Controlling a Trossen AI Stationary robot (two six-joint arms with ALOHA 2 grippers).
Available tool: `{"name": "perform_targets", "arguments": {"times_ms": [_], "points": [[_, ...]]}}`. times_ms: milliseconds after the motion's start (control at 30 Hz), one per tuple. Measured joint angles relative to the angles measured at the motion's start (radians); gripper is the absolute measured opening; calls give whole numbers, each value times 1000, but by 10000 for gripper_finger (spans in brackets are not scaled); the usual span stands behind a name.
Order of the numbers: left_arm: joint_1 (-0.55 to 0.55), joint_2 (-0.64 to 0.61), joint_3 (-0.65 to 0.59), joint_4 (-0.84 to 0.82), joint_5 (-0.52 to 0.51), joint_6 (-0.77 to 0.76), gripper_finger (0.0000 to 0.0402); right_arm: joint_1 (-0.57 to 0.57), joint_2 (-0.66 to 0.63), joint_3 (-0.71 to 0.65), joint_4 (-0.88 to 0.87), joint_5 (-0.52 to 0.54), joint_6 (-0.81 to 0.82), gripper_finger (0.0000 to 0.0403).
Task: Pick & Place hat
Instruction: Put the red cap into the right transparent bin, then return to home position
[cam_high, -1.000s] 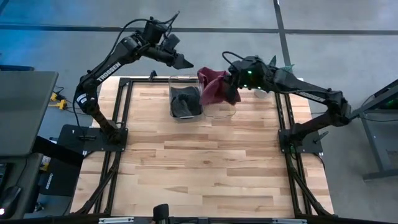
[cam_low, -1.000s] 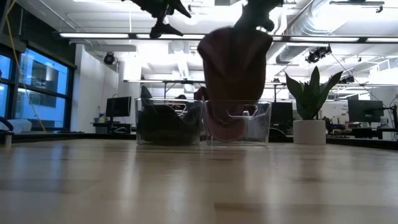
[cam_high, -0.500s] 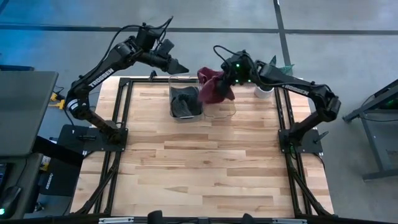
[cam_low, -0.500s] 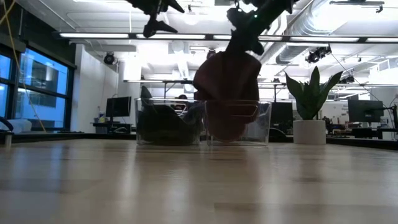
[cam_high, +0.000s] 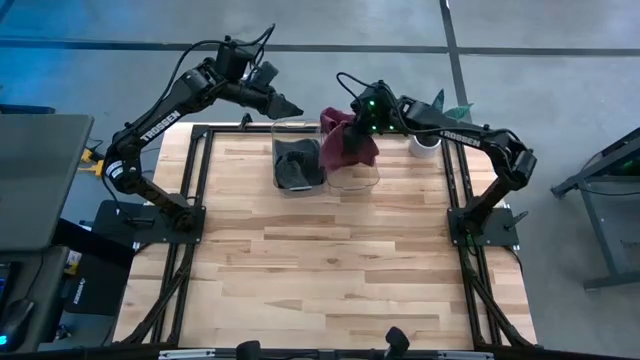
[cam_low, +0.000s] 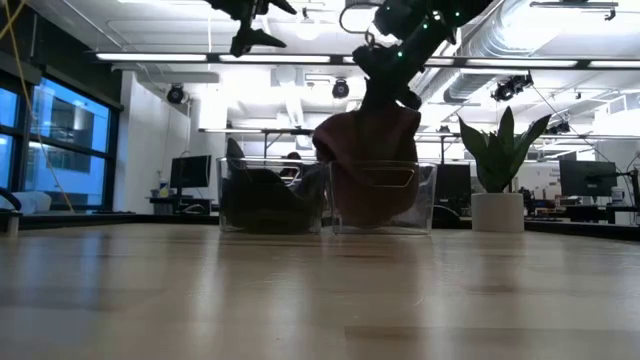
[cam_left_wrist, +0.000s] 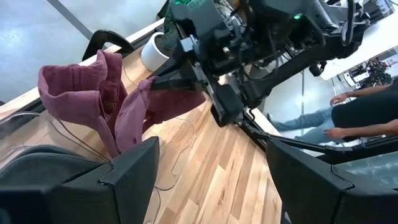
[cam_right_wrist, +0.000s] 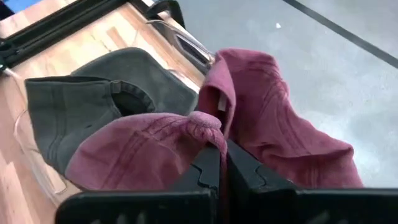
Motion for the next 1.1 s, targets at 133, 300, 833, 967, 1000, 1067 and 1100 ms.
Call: {"name": "perform_targets", "arguments": {"times_ms": [133,300,833,967,1000,1067,1100], "points": [[0,0,0,-2,0,5,286,-23,18,0,0,1,11,0],[0,0,0,-2,0,6,286,-69,41,0,26,23,80,0],[0,1,0,-6,0,7,286,-100,69,0,68,8,94,50],[0,1,0,-19,0,8,286,-100,55,0,62,-39,96,109],[0,1,0,-23,0,8,286,-97,47,0,65,-42,95,124],[0,-6,-2,-36,-4,8,286,-95,18,0,67,-39,92,154],[0,-9,-2,-39,-10,8,286,-95,0,0,67,-35,88,167]]}}
